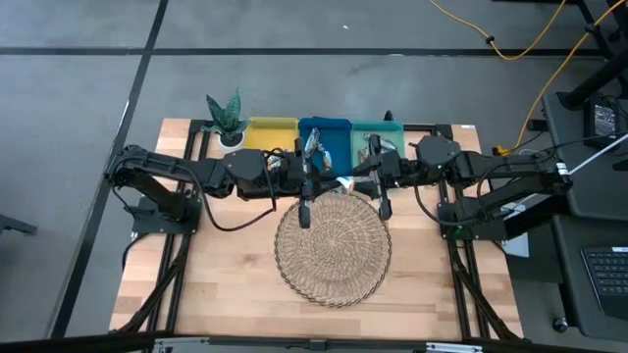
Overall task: Pick and place Granola Bars by type
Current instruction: Put the yellow granola bar into the yellow bin
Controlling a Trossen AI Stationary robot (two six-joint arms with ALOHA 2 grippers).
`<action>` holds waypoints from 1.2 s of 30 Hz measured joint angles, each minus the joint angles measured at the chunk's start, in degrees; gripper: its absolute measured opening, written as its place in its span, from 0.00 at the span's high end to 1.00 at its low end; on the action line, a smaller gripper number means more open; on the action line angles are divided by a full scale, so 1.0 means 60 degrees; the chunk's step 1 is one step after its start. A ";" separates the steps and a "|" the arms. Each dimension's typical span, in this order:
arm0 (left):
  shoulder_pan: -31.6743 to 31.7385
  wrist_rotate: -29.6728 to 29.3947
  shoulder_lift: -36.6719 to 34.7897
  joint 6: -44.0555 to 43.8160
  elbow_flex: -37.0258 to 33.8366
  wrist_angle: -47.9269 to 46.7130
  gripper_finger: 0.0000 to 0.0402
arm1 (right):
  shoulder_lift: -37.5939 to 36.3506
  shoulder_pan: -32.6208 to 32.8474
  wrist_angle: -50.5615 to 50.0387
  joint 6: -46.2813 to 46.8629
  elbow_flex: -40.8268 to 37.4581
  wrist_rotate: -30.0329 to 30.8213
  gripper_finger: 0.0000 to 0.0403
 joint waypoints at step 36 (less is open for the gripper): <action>-0.0004 -0.1065 -0.0444 -0.0031 -0.0007 -0.1292 0.96 | -0.8097 -0.0001 -0.5405 0.1279 -0.2547 0.3733 0.62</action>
